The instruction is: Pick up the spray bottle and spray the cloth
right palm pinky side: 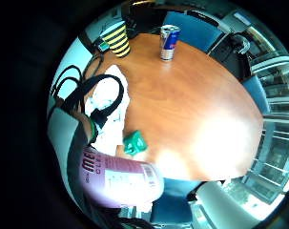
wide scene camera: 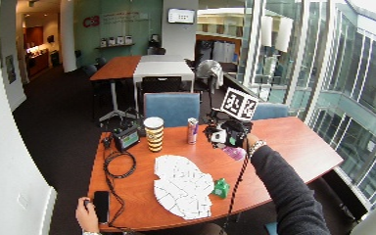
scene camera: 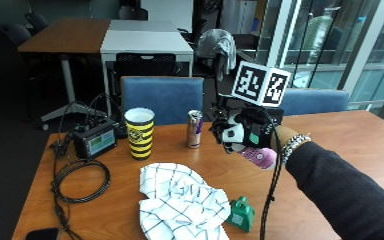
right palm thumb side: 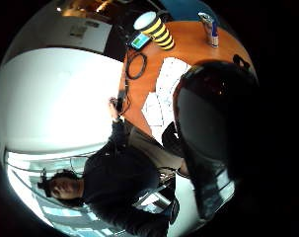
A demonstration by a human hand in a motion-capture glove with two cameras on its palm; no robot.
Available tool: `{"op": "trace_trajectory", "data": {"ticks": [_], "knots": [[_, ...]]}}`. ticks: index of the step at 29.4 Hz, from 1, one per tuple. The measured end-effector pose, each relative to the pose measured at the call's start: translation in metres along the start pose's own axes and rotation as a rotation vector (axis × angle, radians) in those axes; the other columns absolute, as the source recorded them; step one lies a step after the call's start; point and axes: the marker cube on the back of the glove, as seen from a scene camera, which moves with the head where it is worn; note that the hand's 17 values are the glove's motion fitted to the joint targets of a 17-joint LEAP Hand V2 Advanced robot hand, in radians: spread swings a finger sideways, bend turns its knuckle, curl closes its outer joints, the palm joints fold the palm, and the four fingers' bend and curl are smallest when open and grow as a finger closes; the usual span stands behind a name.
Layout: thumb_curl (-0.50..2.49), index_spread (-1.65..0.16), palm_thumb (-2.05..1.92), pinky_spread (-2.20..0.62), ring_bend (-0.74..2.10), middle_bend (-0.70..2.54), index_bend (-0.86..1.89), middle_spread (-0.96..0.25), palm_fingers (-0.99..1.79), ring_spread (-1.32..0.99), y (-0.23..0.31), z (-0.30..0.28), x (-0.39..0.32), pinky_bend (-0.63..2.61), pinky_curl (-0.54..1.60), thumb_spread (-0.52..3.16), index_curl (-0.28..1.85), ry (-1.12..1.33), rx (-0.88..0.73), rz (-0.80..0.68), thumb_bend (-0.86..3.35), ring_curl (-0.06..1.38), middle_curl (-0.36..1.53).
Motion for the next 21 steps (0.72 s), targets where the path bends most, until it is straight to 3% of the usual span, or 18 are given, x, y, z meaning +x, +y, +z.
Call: {"op": "trace_trajectory", "data": {"ticks": [7, 21], "knots": [[0.84, -0.29, 0.84, -0.25, 0.54, 0.52, 0.45, -0.18, 1.38, -0.17, -0.01, 0.015, -0.026, 0.41, 0.41, 0.49, 0.61, 0.212, -0.173, -0.004, -0.02, 0.48, 0.53], [0.87, -0.29, 0.84, -0.27, 0.61, 0.54, 0.45, -0.18, 1.39, -0.17, -0.02, 0.076, -0.022, 0.43, 0.43, 0.45, 0.62, 0.366, -0.547, 0.109, -0.02, 0.49, 0.53]]}}
